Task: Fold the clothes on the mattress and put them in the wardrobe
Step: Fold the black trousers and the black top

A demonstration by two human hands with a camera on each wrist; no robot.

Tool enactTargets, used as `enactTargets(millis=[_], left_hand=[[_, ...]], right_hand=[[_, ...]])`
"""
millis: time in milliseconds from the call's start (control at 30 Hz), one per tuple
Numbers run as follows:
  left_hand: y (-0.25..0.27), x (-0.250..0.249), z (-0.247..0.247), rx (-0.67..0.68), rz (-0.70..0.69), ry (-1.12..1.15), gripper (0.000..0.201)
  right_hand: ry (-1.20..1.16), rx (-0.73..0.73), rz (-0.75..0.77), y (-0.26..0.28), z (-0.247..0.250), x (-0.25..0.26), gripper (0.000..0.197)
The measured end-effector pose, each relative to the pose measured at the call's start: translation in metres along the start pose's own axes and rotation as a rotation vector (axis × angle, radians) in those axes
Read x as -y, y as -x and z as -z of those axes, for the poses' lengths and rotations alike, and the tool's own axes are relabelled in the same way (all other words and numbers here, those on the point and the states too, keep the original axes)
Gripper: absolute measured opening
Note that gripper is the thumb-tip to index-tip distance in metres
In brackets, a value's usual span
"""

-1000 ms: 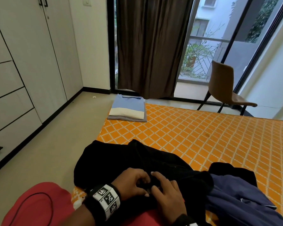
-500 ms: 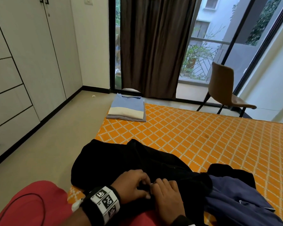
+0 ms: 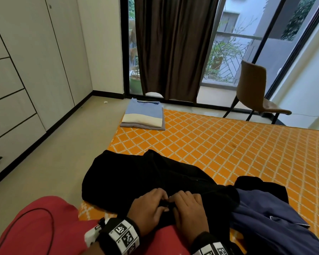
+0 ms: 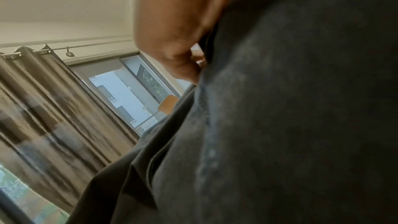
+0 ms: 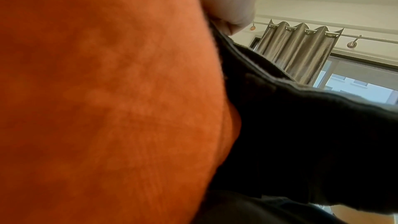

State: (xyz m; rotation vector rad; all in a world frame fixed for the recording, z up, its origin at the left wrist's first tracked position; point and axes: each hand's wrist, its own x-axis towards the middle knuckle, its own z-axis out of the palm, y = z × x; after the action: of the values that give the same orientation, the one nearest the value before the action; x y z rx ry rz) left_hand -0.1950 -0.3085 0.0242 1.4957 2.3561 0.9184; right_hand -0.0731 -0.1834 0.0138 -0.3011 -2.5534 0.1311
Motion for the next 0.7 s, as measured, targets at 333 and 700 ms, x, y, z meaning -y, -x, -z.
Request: enactTargets(millis=[333,700], left_hand=[[0.013,0.000,-0.024,-0.135,0.053,0.053,0.023],[0.014,-0.001,-0.038,-0.158,0.087,0.044,0.055]], right_hand=[[-0.158,0.105,-0.062,-0.003,0.009,0.001,0.026],[-0.229,0.149,-0.152,-0.003,0.010,0.006,0.025]])
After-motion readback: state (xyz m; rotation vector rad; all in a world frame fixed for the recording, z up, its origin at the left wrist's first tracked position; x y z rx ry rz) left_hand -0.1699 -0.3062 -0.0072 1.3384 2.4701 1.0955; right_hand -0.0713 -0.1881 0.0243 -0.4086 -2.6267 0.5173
